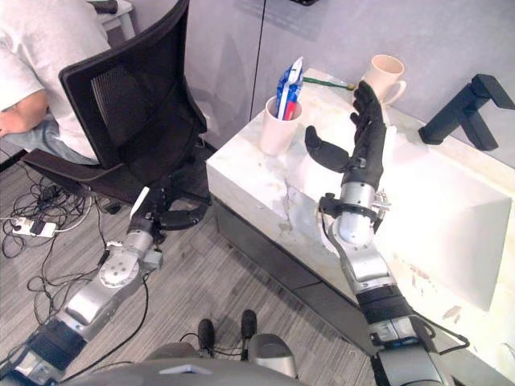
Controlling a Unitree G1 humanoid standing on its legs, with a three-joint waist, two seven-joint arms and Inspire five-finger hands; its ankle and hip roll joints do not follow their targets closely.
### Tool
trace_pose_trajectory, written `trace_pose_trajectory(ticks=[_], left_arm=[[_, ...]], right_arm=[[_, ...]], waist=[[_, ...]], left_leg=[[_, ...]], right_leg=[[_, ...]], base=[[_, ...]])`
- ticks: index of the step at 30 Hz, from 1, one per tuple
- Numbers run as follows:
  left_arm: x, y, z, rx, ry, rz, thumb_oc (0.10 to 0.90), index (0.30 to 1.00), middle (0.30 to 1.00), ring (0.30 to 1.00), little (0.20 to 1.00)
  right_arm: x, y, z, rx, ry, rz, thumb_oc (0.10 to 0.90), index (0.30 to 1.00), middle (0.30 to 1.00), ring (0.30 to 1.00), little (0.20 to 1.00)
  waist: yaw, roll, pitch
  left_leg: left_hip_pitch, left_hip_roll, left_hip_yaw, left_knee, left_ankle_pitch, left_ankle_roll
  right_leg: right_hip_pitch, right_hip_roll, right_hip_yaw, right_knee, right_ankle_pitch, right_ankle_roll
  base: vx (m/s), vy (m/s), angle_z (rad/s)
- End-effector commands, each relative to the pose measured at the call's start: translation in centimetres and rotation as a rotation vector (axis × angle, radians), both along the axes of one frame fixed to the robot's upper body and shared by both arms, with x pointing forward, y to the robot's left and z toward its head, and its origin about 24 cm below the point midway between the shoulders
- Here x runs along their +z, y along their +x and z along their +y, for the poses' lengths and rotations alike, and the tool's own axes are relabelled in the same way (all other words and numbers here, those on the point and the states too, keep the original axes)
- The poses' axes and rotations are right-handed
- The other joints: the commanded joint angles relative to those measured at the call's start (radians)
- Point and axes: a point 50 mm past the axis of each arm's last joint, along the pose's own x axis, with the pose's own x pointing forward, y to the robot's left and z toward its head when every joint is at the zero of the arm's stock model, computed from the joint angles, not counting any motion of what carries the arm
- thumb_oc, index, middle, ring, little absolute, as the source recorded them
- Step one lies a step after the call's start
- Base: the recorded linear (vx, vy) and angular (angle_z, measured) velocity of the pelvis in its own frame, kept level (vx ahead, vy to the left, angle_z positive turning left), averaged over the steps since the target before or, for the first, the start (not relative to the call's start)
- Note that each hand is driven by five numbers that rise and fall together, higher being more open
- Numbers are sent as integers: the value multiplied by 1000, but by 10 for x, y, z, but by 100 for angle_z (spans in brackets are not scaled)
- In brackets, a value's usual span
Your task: Organize the bathroom.
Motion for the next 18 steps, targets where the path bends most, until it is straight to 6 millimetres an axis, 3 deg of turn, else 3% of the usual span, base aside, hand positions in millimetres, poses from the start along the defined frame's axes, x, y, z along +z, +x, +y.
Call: trace_pose_trajectory(ticks=[1, 7, 8, 11, 12, 14, 15, 16, 18], left_arm=[[41, 15, -14, 26, -26, -246, 800, 900, 900, 900, 900], [27, 19, 17, 263, -25, -198, 800, 900, 900, 900, 900], [21, 14, 31, 349, -30, -188, 800, 900, 900, 900, 900], [14, 7, 51, 473, -31, -182, 800, 900, 900, 900, 900], [8, -1, 68, 577, -36, -182, 800, 900, 900, 900, 900], [0, -11, 87, 690, -62, -159, 800, 900, 900, 900, 900], [-1, -12, 90, 706, -66, -150, 800, 900, 900, 900, 900], [-14, -22, 107, 803, -70, -122, 800, 900, 900, 900, 900], [-26, -32, 124, 903, -53, -97, 800, 900, 900, 900, 900]], right_arm=[[76, -25, -14, -15, 51, -412, 800, 900, 900, 900, 900], [104, -55, -24, -161, 23, -580, 800, 900, 900, 900, 900], [111, -67, -33, -254, 4, -642, 800, 900, 900, 900, 900], [119, -79, -47, -423, -25, -713, 800, 900, 900, 900, 900], [125, -91, -62, -590, -68, -753, 800, 900, 900, 900, 900], [131, -107, -84, -754, -77, -769, 800, 900, 900, 900, 900], [131, -110, -87, -779, -73, -770, 800, 900, 900, 900, 900], [133, -123, -105, -934, -88, -772, 800, 900, 900, 900, 900], [131, -139, -122, -1082, -87, -784, 800, 900, 900, 900, 900]], waist=[[-20, 12, -122], [-37, 3, -131], [-39, -4, -129], [-39, -28, -118], [-32, -59, -102], [-34, -74, -94], [-35, -74, -96], [-45, -66, -97], [-68, -53, -108]], left_leg=[[-26, 45, 40, -5, -40, -41], [-37, 54, 56, -1, -30, -56], [-47, 54, 57, 20, -37, -64], [-88, 40, 73, 154, -104, -70], [-160, 22, 70, 385, -147, -69], [-193, -6, 40, 553, -199, -59], [-194, -10, 34, 566, -212, -59], [-175, -32, 1, 592, -232, -60], [-115, -51, -36, 514, -240, -69]], right_leg=[[0, 33, -57, 115, -189, 69], [9, 47, -39, 75, -162, 61], [12, 46, -35, 69, -157, 57], [18, 30, -20, 71, -162, 44], [9, 5, -5, 79, -147, 28], [-10, -12, 15, 88, -131, 24], [-11, -12, 19, 87, -133, 26], [-32, -12, 43, 95, -119, 32], [-70, -11, 65, 95, -96, 48]], base=[[-232, -30, -13], [-249, -34, -17], [-267, 8, -9], [-304, 32, -7], [-427, 54, -17], [-364, 114, -31], [-281, 219, -35], [-242, 246, -30], [-243, 269, -39]])
